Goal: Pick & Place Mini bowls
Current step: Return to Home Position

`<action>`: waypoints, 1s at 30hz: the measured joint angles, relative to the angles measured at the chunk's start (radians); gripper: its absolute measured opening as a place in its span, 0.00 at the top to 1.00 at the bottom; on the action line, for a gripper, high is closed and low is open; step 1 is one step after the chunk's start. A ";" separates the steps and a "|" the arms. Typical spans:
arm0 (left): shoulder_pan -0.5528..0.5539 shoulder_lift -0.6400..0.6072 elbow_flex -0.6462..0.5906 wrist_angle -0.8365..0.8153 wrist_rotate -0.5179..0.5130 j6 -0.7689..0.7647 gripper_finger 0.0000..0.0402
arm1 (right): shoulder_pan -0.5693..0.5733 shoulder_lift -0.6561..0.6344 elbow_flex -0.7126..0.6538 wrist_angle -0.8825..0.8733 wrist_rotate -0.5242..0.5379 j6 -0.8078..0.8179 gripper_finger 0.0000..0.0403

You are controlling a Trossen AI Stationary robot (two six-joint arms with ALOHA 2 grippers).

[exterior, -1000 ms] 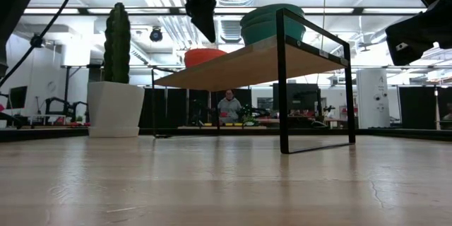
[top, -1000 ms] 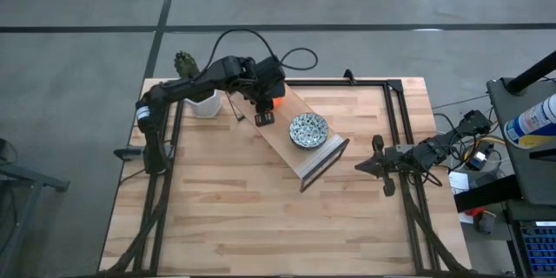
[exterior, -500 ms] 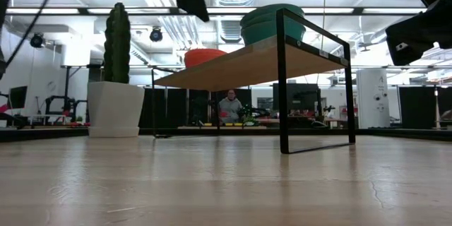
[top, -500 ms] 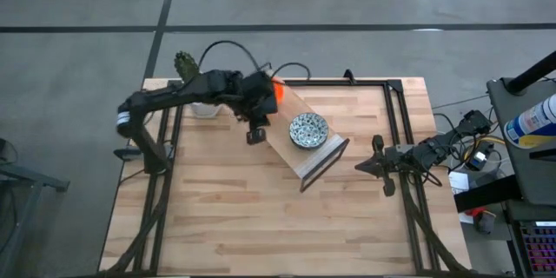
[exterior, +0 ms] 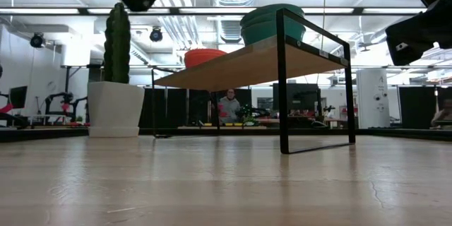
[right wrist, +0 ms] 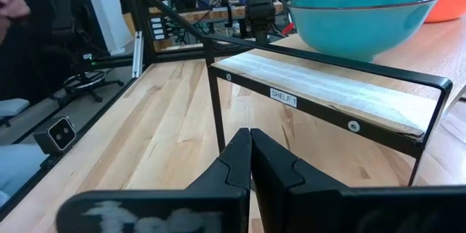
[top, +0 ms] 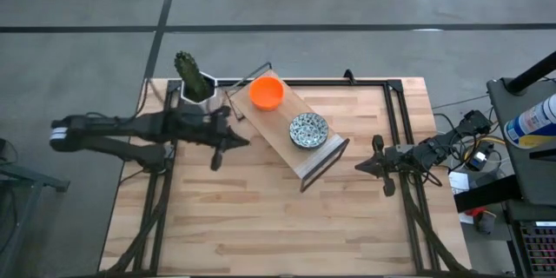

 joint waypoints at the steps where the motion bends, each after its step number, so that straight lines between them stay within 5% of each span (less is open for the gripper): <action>1: 0.004 -0.037 -0.056 0.050 -0.030 0.025 1.00 | 0.000 0.000 0.000 0.000 0.000 0.000 0.98; 4: 0.005 -0.137 -0.206 0.170 -0.096 0.013 1.00 | 0.000 0.000 0.000 0.000 0.000 0.000 0.98; 11: 0.002 -0.341 -0.450 0.344 0.000 -0.034 1.00 | 0.000 0.000 0.000 0.000 0.000 0.000 0.98; 19: -0.003 -0.492 -0.620 0.359 0.063 -0.068 1.00 | 0.000 0.000 0.000 0.000 0.000 0.000 0.98; 30: -0.043 -0.616 -0.727 0.387 -0.025 -0.138 1.00 | 0.000 0.000 0.000 0.000 0.000 0.000 0.98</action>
